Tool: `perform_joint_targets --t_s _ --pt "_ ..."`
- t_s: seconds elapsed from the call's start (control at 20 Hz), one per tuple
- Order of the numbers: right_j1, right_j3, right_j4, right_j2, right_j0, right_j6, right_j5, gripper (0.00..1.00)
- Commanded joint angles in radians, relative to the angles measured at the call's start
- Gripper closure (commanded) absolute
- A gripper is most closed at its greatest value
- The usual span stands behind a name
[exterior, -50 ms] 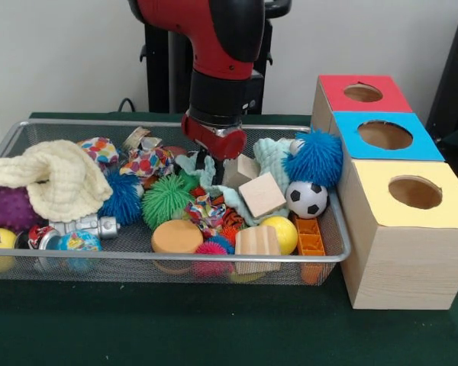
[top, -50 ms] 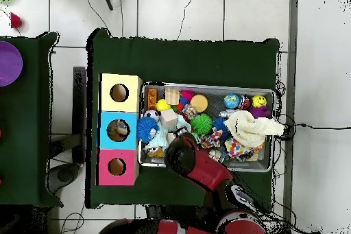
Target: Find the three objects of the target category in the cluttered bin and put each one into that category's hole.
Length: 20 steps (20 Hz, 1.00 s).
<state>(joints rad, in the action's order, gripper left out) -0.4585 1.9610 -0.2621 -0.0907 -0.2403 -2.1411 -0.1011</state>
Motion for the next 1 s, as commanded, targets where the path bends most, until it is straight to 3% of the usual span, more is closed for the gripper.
perform_joint_targets --t_s 0.05,0.1,0.25,0.45,0.6,1.0 --pt "0.160 -0.064 -0.057 0.007 0.028 -0.177 -0.041 1.00" --pt "0.153 -0.066 -0.058 0.000 0.034 -0.166 -0.016 1.00" --pt "0.026 -0.018 -0.064 -0.009 0.025 -0.162 0.129 1.00" --pt "-0.166 -0.028 -0.021 -0.114 0.030 -0.089 0.356 1.00" --pt "-0.291 -0.015 0.034 -0.056 -0.063 -0.018 0.464 1.00" --pt "-0.403 -0.121 0.171 -0.075 -0.136 0.119 0.664 1.00"
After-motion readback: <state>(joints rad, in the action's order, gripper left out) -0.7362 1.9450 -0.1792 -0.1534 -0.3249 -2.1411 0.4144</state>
